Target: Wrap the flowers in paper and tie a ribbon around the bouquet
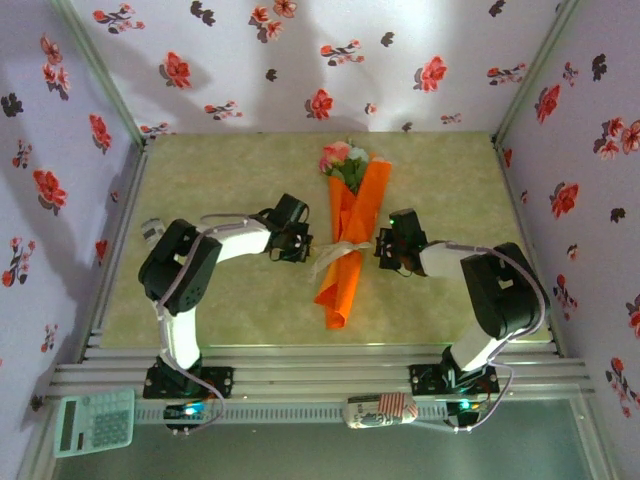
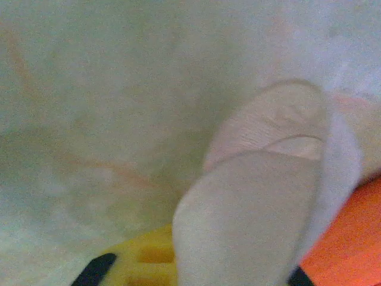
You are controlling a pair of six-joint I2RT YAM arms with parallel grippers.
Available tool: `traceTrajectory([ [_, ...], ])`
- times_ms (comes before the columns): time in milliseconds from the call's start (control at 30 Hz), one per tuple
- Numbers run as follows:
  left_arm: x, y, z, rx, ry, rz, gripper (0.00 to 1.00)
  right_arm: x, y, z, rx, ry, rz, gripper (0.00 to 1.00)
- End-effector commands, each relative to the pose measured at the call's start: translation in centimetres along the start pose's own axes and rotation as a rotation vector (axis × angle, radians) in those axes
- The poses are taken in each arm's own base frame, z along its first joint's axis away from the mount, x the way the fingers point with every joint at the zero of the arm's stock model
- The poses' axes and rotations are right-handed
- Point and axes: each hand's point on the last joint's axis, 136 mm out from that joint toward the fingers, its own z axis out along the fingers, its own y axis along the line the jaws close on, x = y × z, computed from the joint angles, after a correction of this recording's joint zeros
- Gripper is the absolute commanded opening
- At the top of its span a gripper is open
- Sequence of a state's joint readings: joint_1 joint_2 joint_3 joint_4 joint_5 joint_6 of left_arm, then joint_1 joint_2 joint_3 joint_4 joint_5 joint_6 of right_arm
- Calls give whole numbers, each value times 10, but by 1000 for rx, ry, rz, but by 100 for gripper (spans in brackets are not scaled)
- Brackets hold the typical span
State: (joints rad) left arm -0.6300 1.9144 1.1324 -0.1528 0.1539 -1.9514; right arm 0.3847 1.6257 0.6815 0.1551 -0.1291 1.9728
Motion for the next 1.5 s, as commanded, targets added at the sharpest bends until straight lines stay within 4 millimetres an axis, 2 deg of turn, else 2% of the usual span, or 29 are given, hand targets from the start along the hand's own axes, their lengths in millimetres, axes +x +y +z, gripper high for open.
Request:
traceTrajectory([
  [0,-20,-17,-8,38,-53,47,0,-6,11,-11,-7,-65,-65,0],
  [100,-29,-18,-15,48,-59,53,0,-13,15,-20,20,-105,-120,0],
  [267,-35,-14,-15,62,-41,37,0,-24,16,-26,33,-143,-156,0],
  [567,-33,-18,-17,65,-30,58,0,-35,11,-26,61,-182,-174,0],
  [733,-27,-27,-20,75,-14,87,0,-33,14,-23,62,-170,-181,0],
  [767,-25,-30,-23,72,-11,103,9,-31,16,-23,66,-163,-192,0],
  [800,-23,-33,-28,59,-14,127,24,-29,17,-26,84,-164,-212,0],
  [833,-22,-35,-33,45,-20,153,35,-29,19,-30,105,-171,-231,11],
  [867,-20,-41,-41,42,-29,190,50,-29,20,-36,134,-184,-257,38],
  [900,-17,-46,-50,41,-36,228,73,-30,22,-45,165,-201,-285,55],
  [933,-15,-50,-58,44,-46,257,99,-31,24,-52,183,-214,-313,63],
  [1000,-11,-58,-79,54,-72,323,100,-35,36,-72,168,-242,-375,76],
  [1067,-7,-66,-101,86,-96,395,100,-40,49,-95,129,-281,-456,99],
  [1200,-6,-83,-159,188,-195,619,100,-48,81,-156,20,-381,-696,99],
  [1267,-9,-84,-189,216,-263,778,100,-56,85,-184,8,-441,-811,99],
  [1367,-34,-59,-226,152,-370,904,100,-75,79,-229,49,-576,-976,99],
  [1467,-88,-11,-272,-16,-640,938,100,-103,61,-275,140,-786,-1055,99],
])
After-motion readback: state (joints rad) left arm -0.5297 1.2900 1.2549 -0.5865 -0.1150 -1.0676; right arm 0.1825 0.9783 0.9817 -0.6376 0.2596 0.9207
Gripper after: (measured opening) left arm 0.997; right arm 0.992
